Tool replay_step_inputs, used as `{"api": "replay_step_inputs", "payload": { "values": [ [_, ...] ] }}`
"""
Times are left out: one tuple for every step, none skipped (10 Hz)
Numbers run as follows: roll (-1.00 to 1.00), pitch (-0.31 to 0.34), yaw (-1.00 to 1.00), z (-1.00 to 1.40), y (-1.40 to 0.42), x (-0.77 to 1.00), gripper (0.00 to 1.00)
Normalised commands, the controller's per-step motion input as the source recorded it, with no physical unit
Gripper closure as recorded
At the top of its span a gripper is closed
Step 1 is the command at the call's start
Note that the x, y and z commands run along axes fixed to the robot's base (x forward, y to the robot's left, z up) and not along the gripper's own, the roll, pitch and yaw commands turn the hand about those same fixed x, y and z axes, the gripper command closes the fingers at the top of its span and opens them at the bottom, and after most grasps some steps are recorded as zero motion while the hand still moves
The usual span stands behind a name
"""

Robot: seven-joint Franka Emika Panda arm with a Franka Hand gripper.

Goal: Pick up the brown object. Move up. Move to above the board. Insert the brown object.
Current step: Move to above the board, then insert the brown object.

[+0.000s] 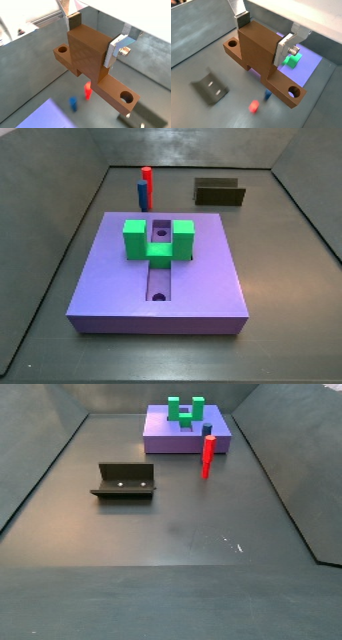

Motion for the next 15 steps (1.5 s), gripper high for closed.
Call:
{"api": "replay_step_inputs", "payload": {
  "values": [
    [-0.01, 0.103, 0.01, 0.15, -1.40, 0.22, 1.00],
    [0.01, 0.126, 0.01, 0.15, -1.40, 0.24, 1.00],
    [0.01, 0.159, 0.00, 0.16, -1.40, 0.27, 1.00],
    [0.01, 0.167, 0.01, 0.18, -1.40, 0.31, 1.00],
    [0.02, 0.168, 0.01, 0.09, -0.64, 0.18, 1.00],
    [0.04, 0.146, 0.01, 0.04, -0.19, 0.10, 1.00],
    [0.00, -0.011, -0.01, 0.00, 0.00, 0.00, 1.00],
    [0.00, -0.031, -0.14, 0.00, -0.01, 0.00, 1.00],
    [0.00, -0.036, -0.26, 0.00, -0.11, 0.00, 1.00],
    [0.00, -0.011, -0.43, 0.00, -0.13, 0.09, 1.00],
    [0.00, 0.000, -0.59, 0.00, -0.11, 0.19, 1.00],
    [0.00, 0.000, -0.64, 0.00, -0.10, 0.24, 1.00],
    [0.00, 0.000, -0.66, 0.00, -0.11, 0.27, 1.00],
    [0.00, 0.000, -0.69, -0.01, -0.11, 0.26, 1.00],
    [0.01, 0.000, -0.75, -0.04, -0.11, 0.23, 1.00]
  ]
}}
